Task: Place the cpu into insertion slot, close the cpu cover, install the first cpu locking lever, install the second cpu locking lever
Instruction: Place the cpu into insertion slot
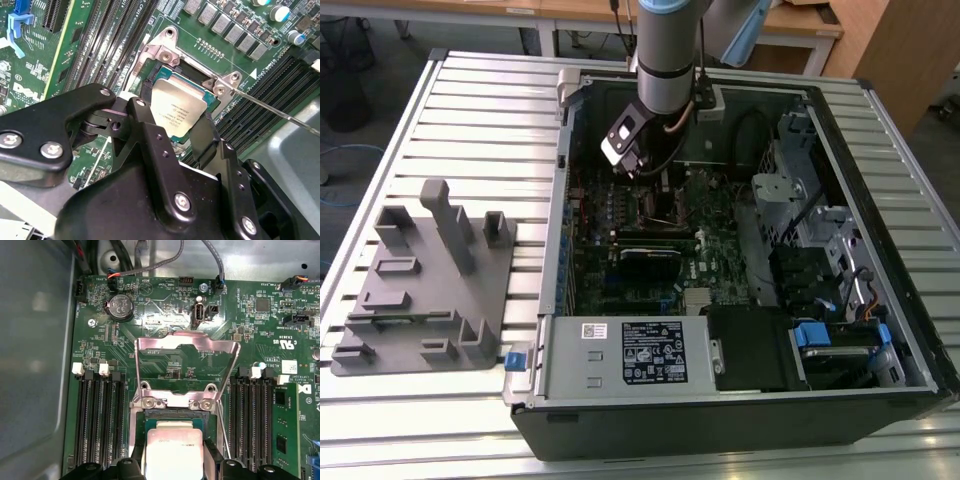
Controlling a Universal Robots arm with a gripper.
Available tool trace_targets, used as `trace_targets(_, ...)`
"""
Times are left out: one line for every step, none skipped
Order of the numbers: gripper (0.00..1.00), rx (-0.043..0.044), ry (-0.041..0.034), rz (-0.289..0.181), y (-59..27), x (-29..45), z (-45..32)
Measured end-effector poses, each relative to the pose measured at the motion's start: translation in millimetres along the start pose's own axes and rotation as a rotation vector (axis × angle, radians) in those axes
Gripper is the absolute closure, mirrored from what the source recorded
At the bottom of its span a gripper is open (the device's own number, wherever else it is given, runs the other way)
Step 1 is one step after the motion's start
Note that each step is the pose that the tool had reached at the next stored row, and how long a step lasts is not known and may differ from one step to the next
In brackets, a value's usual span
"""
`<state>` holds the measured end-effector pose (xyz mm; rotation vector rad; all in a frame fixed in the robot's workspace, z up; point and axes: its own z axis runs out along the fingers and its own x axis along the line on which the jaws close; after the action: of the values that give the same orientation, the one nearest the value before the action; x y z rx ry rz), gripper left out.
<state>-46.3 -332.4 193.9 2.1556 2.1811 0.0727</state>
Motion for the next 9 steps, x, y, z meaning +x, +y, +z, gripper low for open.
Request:
trace_targets(0.46,0.0000,-0.0003,0.000,0.0,-0.1,0.0)
trace_targets(0.46,0.0001,-0.0007,0.000,0.1,-0.2,-0.1)
trace_targets(0.46,0.0001,-0.0010,0.000,0.0,-0.3,-0.1)
trace_targets(0.46,0.0001,-0.0013,0.000,0.0,-0.4,0.0)
trace_targets(0.46,0.0001,-0.0019,0.000,0.0,-0.5,-0.1)
trace_targets(0.46,0.0002,-0.0022,0.000,0.0,-0.5,-0.1)
trace_targets(0.46,0.0002,-0.0025,0.000,0.0,-0.5,0.0)
trace_targets(0.46,0.0002,-0.0026,0.000,0.0,-0.5,0.0)
trace_targets(0.46,0.0002,-0.0027,0.000,0.1,-0.5,0.1)
